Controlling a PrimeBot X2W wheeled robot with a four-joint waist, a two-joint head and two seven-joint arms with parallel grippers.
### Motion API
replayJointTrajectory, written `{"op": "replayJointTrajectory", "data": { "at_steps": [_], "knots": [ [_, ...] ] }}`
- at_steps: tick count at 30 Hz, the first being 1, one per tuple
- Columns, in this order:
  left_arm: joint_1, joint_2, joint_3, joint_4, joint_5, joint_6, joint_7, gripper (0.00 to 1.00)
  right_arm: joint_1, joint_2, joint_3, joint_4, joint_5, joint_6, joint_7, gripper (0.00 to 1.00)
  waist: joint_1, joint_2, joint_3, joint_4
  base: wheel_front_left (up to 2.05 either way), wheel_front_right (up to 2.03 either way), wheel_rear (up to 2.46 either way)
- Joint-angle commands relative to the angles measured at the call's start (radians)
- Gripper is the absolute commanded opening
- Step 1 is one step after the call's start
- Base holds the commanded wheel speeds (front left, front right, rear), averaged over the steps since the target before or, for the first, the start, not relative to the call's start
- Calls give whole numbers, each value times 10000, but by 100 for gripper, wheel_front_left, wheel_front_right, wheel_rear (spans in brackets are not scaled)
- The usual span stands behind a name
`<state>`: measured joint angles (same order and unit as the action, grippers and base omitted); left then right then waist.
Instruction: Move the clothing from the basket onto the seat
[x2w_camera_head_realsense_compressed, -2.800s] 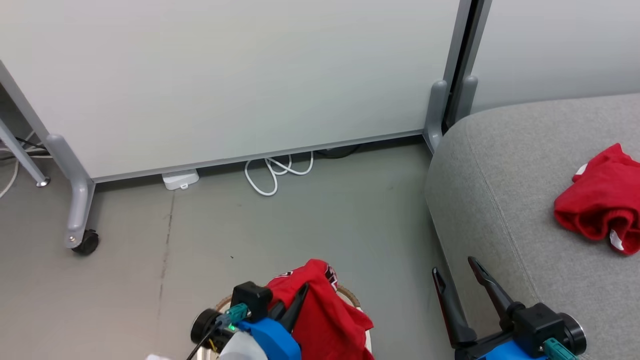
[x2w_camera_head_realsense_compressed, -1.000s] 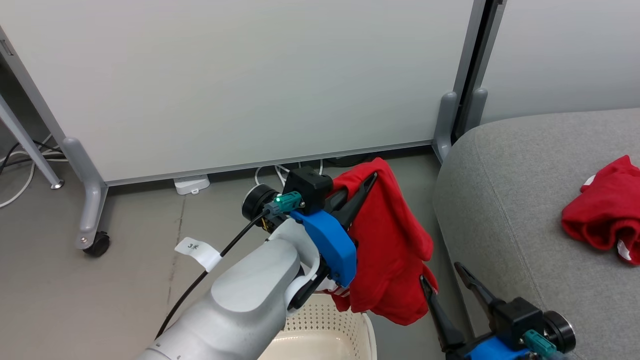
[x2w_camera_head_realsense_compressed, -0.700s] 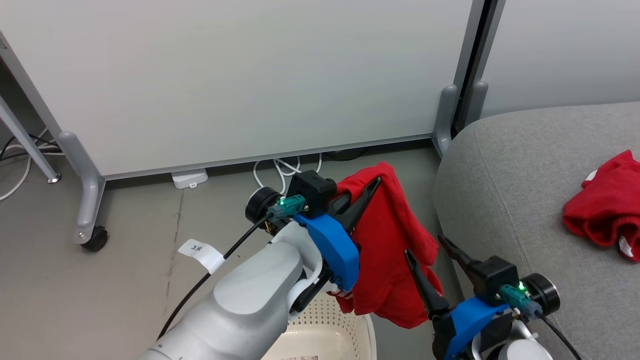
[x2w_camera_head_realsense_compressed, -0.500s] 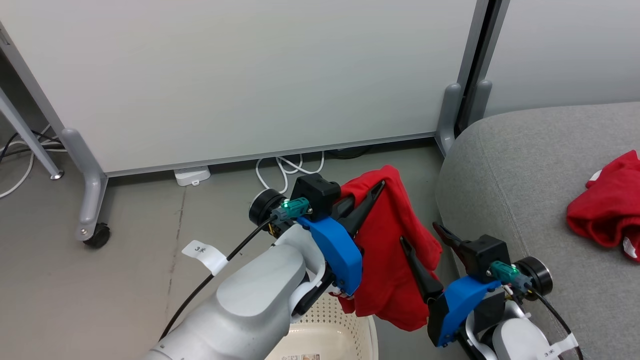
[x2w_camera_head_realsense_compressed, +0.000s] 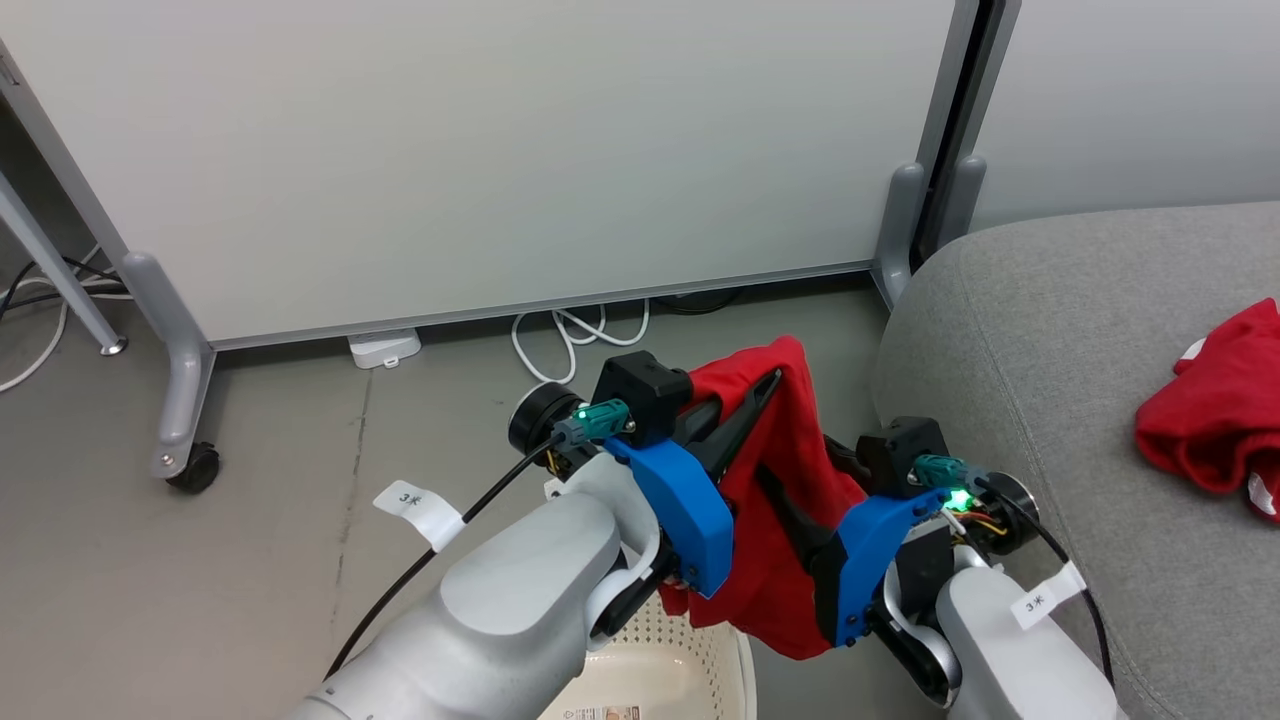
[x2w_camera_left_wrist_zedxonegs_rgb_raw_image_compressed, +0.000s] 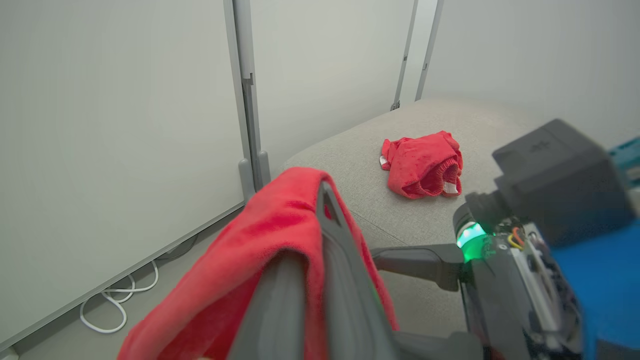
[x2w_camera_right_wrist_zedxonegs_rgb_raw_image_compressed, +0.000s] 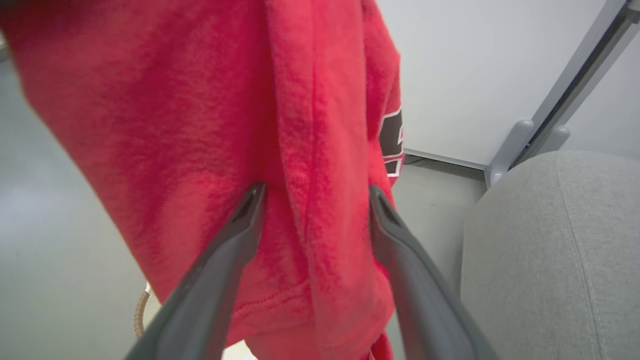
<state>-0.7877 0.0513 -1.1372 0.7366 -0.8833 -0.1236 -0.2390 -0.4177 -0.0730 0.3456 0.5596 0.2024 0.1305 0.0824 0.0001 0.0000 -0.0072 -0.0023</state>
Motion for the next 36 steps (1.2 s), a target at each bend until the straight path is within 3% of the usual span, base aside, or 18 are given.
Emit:
{"op": "replayJointTrajectory", "data": {
  "at_steps": [1,11,12,13,14,15,36],
  "knots": [
    [-194,-9,12,-7,-49,39,-30,0,-170,-59,70,91,87,5,-58,100,-1,0,-3,-10,0,0,0],
    [-245,-10,-199,140,-221,26,-76,0,-1131,-20,923,1729,1233,5,-879,100,-1,0,-75,-50,0,0,0],
    [-256,-10,-216,154,-224,25,-81,0,-1187,-3,971,1848,1328,5,-965,81,-1,0,-81,-50,0,0,0],
    [-265,-10,-233,161,-235,24,-86,0,-1245,11,1002,1964,1414,5,-1048,40,-1,0,-88,-47,0,0,0],
    [-275,-10,-247,162,-253,23,-87,0,-1304,29,1032,2071,1497,5,-1149,16,-1,0,-93,-40,0,0,0],
    [-275,-10,-258,163,-275,21,-90,0,-1371,46,1075,2178,1558,5,-1247,0,-1,0,-99,-29,0,0,0],
    [-324,-9,-469,359,-490,73,-172,0,-1943,184,1708,3544,2464,5,-2256,0,-1,0,-222,-145,0,0,0]
  ]
}}
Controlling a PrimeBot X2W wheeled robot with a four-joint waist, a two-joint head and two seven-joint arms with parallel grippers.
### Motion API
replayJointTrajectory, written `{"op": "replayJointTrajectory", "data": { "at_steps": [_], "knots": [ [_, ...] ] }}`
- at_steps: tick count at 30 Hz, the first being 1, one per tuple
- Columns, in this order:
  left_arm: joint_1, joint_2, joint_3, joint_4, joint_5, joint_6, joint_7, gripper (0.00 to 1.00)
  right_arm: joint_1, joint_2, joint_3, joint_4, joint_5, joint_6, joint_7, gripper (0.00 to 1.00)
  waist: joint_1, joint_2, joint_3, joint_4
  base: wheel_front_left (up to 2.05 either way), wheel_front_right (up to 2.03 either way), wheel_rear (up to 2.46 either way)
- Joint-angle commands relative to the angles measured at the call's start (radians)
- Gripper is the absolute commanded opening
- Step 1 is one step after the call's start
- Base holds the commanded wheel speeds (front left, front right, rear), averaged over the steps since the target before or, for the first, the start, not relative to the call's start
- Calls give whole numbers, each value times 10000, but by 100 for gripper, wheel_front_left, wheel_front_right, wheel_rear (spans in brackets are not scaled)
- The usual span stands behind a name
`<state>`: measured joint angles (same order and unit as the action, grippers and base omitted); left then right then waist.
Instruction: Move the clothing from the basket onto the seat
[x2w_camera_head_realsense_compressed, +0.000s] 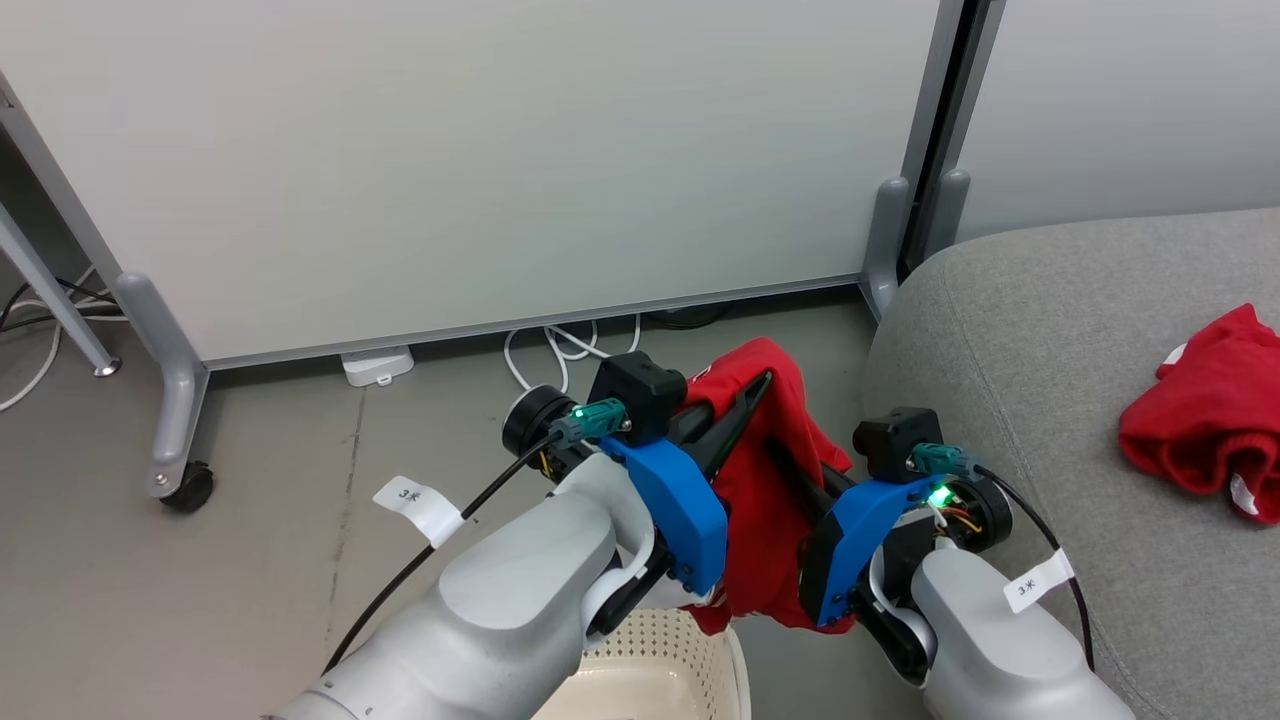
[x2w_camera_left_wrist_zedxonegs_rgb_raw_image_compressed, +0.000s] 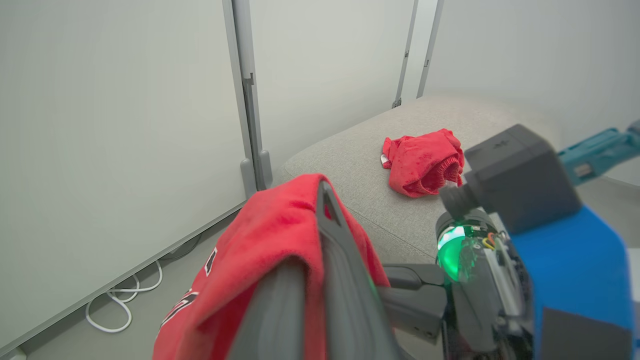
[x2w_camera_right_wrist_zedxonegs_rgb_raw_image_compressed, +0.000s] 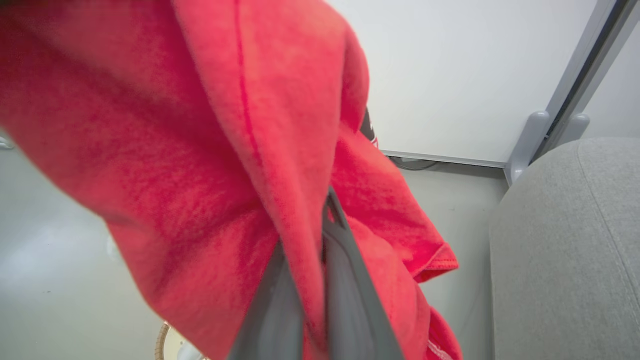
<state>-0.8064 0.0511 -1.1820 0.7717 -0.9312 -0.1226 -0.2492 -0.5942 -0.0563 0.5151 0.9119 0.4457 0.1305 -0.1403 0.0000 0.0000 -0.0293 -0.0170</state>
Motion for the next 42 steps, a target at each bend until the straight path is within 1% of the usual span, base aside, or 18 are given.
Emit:
{"op": "replayJointTrajectory", "data": {
  "at_steps": [1,7,8,9,10,11,12,23,32,33,34,35,37,42],
  "knots": [
    [-135,-7,-34,10,-8,61,-73,0,-189,19,16,68,50,5,-63,0,0,0,-7,2,0,0,0],
    [-99,-7,-113,79,-104,83,-75,0,-299,35,95,366,156,5,-300,0,0,0,-31,11,0,0,0],
    [-88,-7,-122,94,-106,84,-66,18,-315,37,111,397,179,5,-323,0,0,0,-35,10,0,0,0],
    [-76,-7,-124,110,-135,91,-47,39,-322,40,127,426,205,5,-356,0,0,0,-37,8,0,0,0],
    [-54,-7,-135,131,-173,86,-12,64,-332,42,149,462,233,5,-379,0,0,0,-39,7,0,0,0],
    [-44,-7,-149,142,-181,72,11,98,-352,44,164,491,239,5,-393,0,0,0,-41,6,0,0,0],
    [-39,-7,-159,142,-182,69,20,100,-380,45,176,521,270,5,-410,0,0,0,-44,6,0,0,0],
    [88,9,-140,101,-167,113,-90,100,-533,56,249,810,475,5,-640,0,0,0,-68,63,0,0,0],
    [702,434,131,-483,299,136,-171,100,-668,4,20,1064,406,5,-935,0,0,0,-43,103,0,0,0],
    [983,605,346,-828,512,181,-167,100,-660,8,-10,1125,382,5,-1000,0,0,0,-54,103,0,0,0],
    [983,605,346,-828,512,181,-167,100,-660,8,-10,1125,382,5,-1000,0,0,0,-54,103,0,0,0],
    [1334,788,578,-1198,761,243,-170,100,-638,14,-31,1167,373,5,-1024,0,0,0,-70,97,0,0,0],
    [1723,977,829,-1565,1007,364,-171,100,-607,20,-45,1194,385,5,-1052,0,0,0,-91,88,0,0,0],
    [2776,1529,1484,-2574,1768,745,-173,100,-550,32,-26,1231,444,5,-1106,0,0,0,-141,52,0,0,0]
  ]
}}
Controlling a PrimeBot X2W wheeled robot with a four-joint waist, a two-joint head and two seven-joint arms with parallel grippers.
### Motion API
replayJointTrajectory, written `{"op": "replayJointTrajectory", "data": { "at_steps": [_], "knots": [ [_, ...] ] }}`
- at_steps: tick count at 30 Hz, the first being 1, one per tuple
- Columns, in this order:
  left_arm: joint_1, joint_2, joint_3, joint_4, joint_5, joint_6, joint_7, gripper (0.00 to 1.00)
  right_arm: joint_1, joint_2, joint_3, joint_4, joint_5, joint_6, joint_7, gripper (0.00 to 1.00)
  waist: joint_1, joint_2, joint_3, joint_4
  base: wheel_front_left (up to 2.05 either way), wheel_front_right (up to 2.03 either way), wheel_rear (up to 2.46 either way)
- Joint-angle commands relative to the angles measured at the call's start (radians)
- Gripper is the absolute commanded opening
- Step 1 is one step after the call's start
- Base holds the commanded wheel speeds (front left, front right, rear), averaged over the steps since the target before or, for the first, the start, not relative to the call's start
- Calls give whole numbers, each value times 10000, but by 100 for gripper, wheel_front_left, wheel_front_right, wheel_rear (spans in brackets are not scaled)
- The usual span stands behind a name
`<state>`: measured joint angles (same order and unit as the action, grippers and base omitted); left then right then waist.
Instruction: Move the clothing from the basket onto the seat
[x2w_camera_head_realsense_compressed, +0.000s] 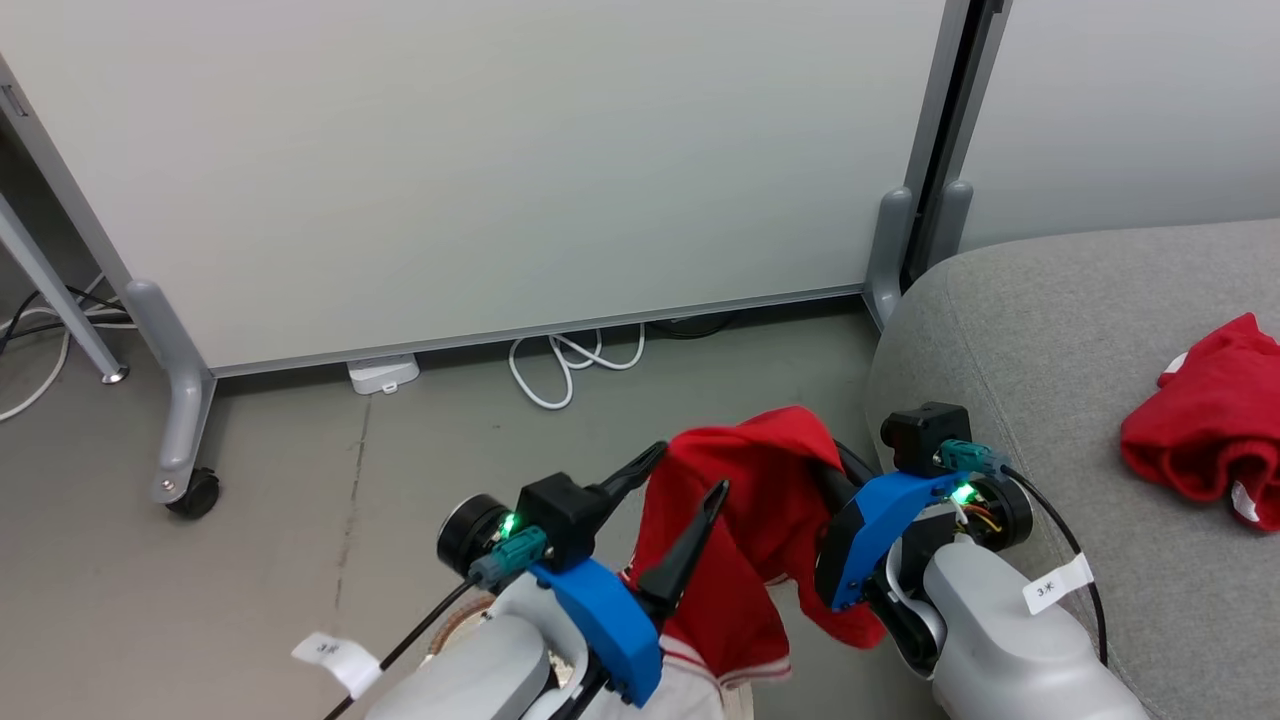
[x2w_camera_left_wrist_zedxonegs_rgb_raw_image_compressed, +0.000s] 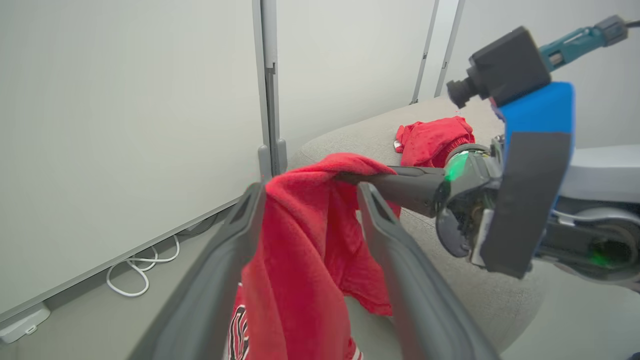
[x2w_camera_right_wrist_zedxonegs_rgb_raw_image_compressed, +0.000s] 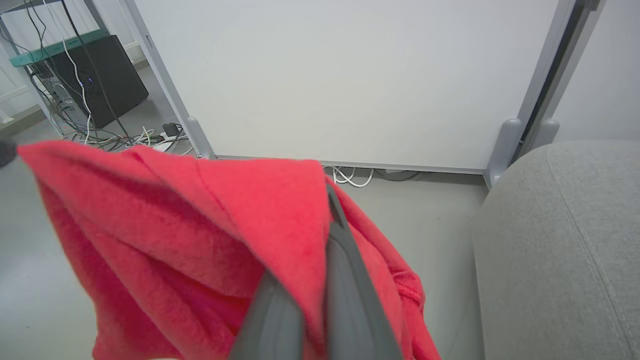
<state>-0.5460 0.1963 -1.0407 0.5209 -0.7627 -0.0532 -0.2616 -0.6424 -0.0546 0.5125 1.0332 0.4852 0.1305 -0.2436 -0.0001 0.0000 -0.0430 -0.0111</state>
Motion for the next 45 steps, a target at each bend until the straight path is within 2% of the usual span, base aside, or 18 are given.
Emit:
{"op": "replayJointTrajectory", "data": {
  "at_steps": [1,10,19,26,35,45],
  "knots": [
    [377,191,195,-258,249,128,-49,100,-68,16,9,19,58,5,-84,0,1,0,-7,-12,0,0,0],
    [2140,838,1555,-1586,1309,600,-49,100,-53,7,18,53,73,5,-129,0,1,0,14,-7,0,0,0],
    [3828,893,3389,-2523,2516,907,-49,100,-32,-18,75,66,114,5,-155,0,1,0,61,-28,0,0,0],
    [4542,637,4329,-2665,3186,519,-49,100,14,-96,39,73,167,5,-179,0,1,0,72,19,0,0,0],
    [4781,222,4889,-2446,3811,20,-50,100,41,-112,90,35,219,5,-185,0,1,0,100,-70,0,0,0],
    [4768,-114,5327,-2313,4232,-363,-50,100,-91,-135,132,-41,242,5,-199,0,1,0,144,-651,0,0,0]
  ]
}}
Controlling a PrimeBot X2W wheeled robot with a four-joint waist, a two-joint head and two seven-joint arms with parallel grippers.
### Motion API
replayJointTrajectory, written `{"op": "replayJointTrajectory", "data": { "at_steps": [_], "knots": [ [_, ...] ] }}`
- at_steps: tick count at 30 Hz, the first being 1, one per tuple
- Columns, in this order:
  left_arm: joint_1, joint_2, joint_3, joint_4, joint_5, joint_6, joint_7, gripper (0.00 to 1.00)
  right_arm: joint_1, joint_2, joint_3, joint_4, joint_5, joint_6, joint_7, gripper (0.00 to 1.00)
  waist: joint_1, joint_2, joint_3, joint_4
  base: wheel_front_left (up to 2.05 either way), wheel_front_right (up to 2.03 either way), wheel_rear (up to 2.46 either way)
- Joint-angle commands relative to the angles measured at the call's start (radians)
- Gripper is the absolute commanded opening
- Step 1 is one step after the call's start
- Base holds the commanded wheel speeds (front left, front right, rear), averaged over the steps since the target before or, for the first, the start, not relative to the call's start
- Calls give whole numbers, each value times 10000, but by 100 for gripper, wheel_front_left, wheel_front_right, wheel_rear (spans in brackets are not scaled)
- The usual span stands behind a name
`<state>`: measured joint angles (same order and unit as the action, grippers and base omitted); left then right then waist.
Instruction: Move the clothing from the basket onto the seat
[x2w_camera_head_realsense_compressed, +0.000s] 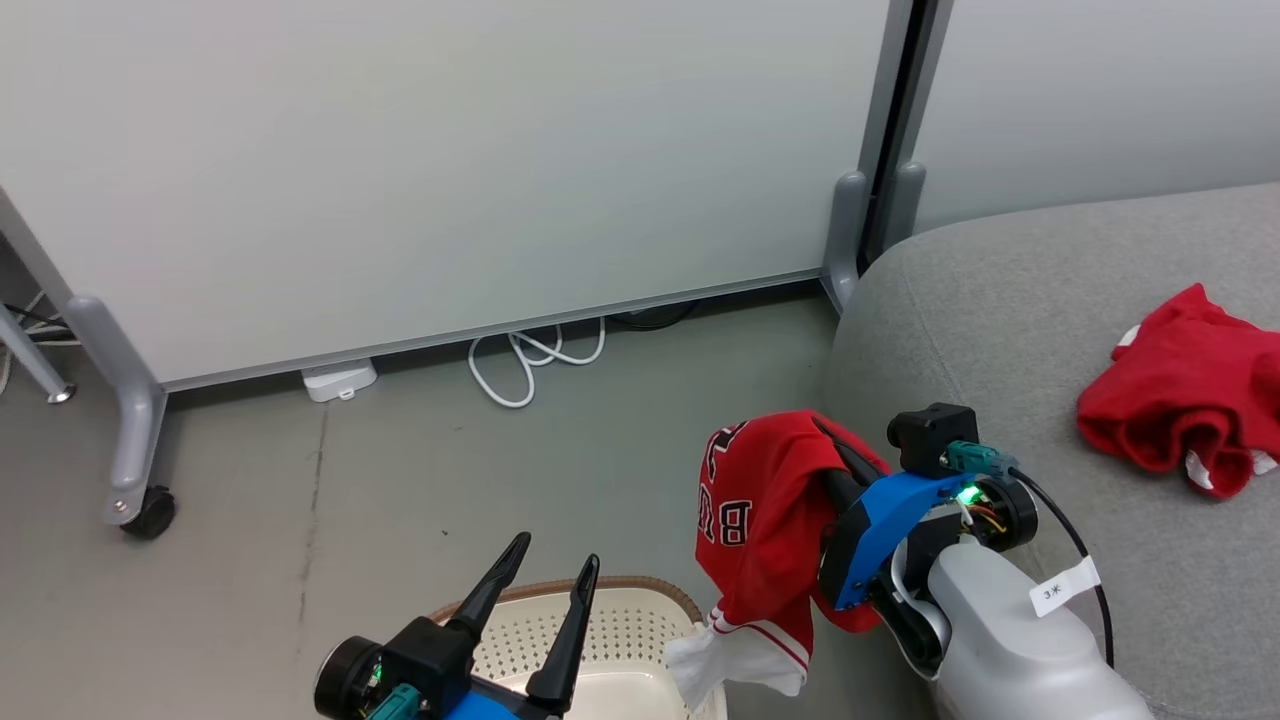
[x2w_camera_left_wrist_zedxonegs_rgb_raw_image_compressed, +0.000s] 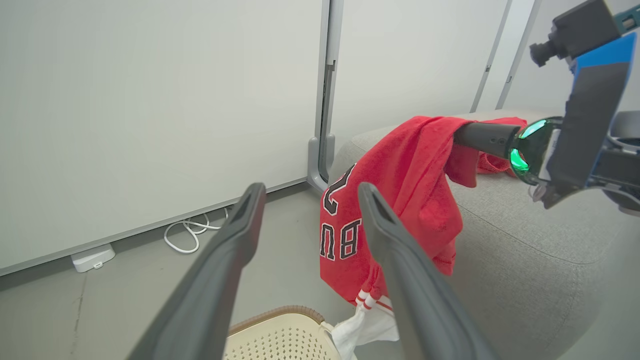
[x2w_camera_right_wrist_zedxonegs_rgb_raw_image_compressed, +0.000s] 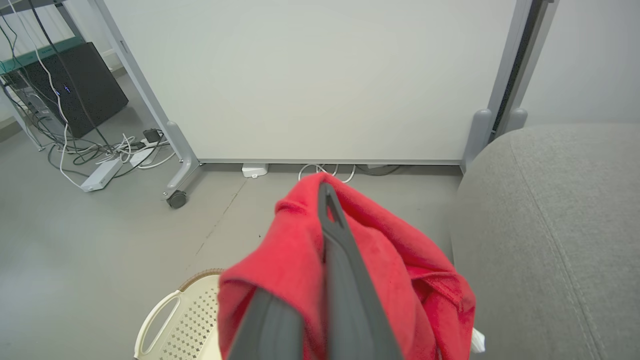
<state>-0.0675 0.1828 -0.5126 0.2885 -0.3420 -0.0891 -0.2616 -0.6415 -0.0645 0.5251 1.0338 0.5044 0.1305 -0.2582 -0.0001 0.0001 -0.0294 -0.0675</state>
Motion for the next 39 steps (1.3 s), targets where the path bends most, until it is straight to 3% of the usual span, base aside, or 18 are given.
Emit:
{"op": "replayJointTrajectory", "data": {
  "at_steps": [1,25,39],
  "knots": [
    [-20,-6,95,14,57,-46,-50,100,-124,-30,20,-70,47,5,-56,0,1,-1,15,-204,0,0,0],
    [-165,-478,526,99,618,-389,-50,100,-244,-146,-21,-279,-71,5,-65,0,1,-1,289,-3240,0,0,0],
    [-135,-512,602,93,690,-431,-50,100,-124,-111,-70,-362,-66,5,-73,0,1,-1,405,-4337,0,0,0]
  ]
}}
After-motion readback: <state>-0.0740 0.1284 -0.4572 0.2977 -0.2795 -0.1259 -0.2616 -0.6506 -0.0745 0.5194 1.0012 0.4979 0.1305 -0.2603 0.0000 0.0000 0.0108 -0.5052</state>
